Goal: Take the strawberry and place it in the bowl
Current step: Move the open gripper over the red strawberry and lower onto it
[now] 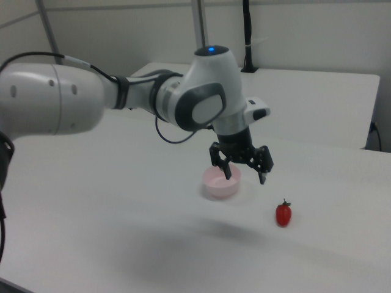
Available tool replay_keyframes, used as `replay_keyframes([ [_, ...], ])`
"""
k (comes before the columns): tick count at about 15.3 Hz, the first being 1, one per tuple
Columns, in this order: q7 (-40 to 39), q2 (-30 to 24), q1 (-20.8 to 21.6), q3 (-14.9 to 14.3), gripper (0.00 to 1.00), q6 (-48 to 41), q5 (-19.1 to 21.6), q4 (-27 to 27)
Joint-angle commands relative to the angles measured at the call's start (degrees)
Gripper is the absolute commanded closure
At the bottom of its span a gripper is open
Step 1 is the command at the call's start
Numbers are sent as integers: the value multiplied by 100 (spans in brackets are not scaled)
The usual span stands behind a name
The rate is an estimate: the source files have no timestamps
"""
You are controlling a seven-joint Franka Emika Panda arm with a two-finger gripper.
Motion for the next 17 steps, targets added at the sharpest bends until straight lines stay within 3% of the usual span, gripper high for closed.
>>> replay_keyframes([
  [1, -123, 581, -136, 18, 0, 369, 146, 448],
  [5, 17, 1240, -267, 18, 3, 1474, 146, 546],
  [9, 61, 1548, -364, 18, 3, 1950, 137, 555],
  [12, 61, 1672, -408, 18, 19, 2127, 137, 555],
  [15, 61, 1690, -435, 35, 26, 2127, 181, 537],
  [17, 53, 1672, -435, 35, 51, 2127, 198, 528],
])
